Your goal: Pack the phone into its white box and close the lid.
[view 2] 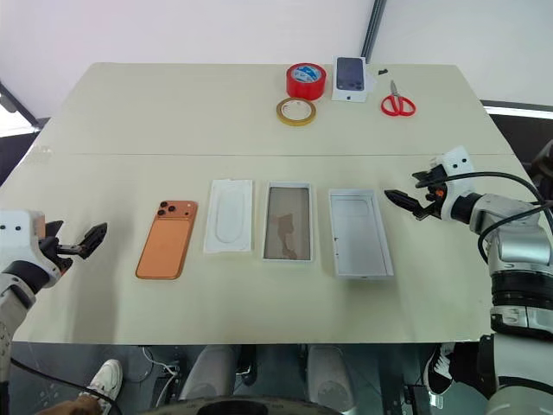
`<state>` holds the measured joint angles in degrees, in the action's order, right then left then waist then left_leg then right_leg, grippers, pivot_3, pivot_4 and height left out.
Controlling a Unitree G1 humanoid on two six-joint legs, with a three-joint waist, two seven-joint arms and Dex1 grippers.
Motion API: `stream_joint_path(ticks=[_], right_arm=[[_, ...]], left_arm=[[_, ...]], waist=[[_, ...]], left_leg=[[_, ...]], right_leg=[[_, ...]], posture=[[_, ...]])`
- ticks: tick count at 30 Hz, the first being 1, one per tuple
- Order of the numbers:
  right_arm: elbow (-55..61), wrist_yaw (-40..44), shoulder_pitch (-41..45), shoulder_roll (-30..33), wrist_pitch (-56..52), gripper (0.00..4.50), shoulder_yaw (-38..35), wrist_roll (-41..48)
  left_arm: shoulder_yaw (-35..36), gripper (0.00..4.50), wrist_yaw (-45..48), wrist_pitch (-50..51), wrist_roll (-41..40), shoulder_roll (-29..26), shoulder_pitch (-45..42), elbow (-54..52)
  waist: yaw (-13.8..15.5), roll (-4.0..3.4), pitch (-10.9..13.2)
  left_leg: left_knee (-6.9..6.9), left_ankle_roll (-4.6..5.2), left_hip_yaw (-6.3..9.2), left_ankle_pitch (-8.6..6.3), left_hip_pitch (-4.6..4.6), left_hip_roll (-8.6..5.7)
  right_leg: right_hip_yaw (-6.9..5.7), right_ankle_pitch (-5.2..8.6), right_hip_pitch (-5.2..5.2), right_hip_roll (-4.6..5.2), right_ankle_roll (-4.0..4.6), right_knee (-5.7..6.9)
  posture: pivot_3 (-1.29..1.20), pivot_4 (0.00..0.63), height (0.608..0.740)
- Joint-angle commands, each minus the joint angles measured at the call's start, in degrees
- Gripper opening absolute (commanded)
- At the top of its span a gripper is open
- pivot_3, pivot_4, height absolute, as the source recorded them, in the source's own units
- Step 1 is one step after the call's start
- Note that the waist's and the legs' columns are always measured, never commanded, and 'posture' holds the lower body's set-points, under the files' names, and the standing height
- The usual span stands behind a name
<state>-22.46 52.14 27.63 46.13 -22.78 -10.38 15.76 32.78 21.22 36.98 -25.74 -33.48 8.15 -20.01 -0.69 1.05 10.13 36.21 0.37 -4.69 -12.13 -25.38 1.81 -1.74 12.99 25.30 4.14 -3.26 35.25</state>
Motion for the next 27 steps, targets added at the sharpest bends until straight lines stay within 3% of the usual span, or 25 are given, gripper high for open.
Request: stream_joint_path(ticks=[1,11,17,22,25,27], right_arm=[[1.0,0.1,2.0,0.3,1.1,4.45,-0.2,0.0],[6.2,-0.2,3.3,-1.8,0.2,4.45,3.0,0.2],[14.5,-1.0,3.0,-5.6,-0.9,4.45,7.4,-0.1],[23.6,-1.7,1.3,-6.4,-3.5,4.45,10.3,0.0],[30.1,-1.6,-1.0,-7.0,-5.6,4.45,11.3,1.5],[33.0,-1.7,-2.8,-7.1,-6.3,4.45,12.4,1.5]], left_arm=[[1.5,4.50,-0.5,0.0,-0.7,0.0,0.2,-2.9],[1.9,4.50,-1.2,2.6,-2.4,-0.9,-1.3,-5.0],[-5.1,4.50,-3.8,7.1,-3.6,-0.3,-10.6,-7.3],[-9.1,4.50,-2.8,13.4,-8.0,0.1,-17.1,-6.6],[-14.1,4.50,-1.7,22.3,-13.9,0.8,-19.4,-9.3],[-15.2,4.50,-5.9,29.7,-16.2,3.7,-21.5,-9.7]], waist=[[0.0,0.00,0.0],[0.0,0.01,0.0],[0.3,0.01,0.0],[0.1,0.03,0.0],[0.2,0.05,0.0],[0.3,0.05,0.0]], left_leg=[[0.01,0.00,0.00,0.00,0.01,0.00],[0.07,0.03,0.00,0.02,0.03,0.01],[0.44,0.03,0.14,0.03,0.02,0.10],[0.84,0.03,0.10,0.02,0.01,0.14],[0.84,0.04,0.13,0.02,0.02,0.14],[0.85,0.04,0.13,0.02,0.03,0.14]], right_leg=[[0.00,0.00,0.00,0.00,0.00,0.01],[-0.01,-0.01,-0.02,-0.07,-0.02,0.13],[-0.05,-0.01,-0.16,-0.31,-0.04,0.32],[-0.06,-0.01,-0.22,-0.38,-0.05,0.61],[-0.06,0.03,-0.20,-0.42,-0.12,0.71],[-0.07,0.05,-0.19,-0.42,-0.16,0.79]], posture=[[0.00,0.150,0.740],[0.00,0.150,0.740],[0.00,0.150,0.740],[0.00,0.150,0.740],[0.00,0.150,0.740],[0.00,0.150,0.740]])
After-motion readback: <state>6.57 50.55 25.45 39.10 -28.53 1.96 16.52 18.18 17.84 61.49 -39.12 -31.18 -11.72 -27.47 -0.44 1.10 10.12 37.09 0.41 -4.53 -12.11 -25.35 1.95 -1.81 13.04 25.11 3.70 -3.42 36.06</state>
